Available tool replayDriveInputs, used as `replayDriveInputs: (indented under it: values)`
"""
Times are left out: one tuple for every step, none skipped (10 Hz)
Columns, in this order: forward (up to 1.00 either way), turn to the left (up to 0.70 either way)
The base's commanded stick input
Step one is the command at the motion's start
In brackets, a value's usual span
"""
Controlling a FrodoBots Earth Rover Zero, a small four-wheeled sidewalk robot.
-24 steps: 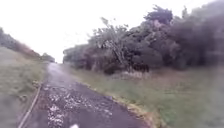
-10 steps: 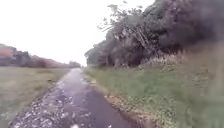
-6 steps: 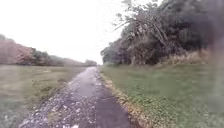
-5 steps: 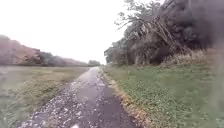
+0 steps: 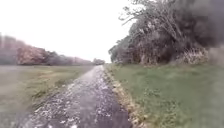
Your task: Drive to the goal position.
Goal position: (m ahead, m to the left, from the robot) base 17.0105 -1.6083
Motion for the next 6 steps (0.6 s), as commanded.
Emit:
replayDriveInputs:
  values:
    - [1.00, 0.00]
    - [1.00, 0.00]
    - [1.00, 0.02]
    - [1.00, 0.12]
    - [1.00, 0.40]
    - [1.00, 0.28]
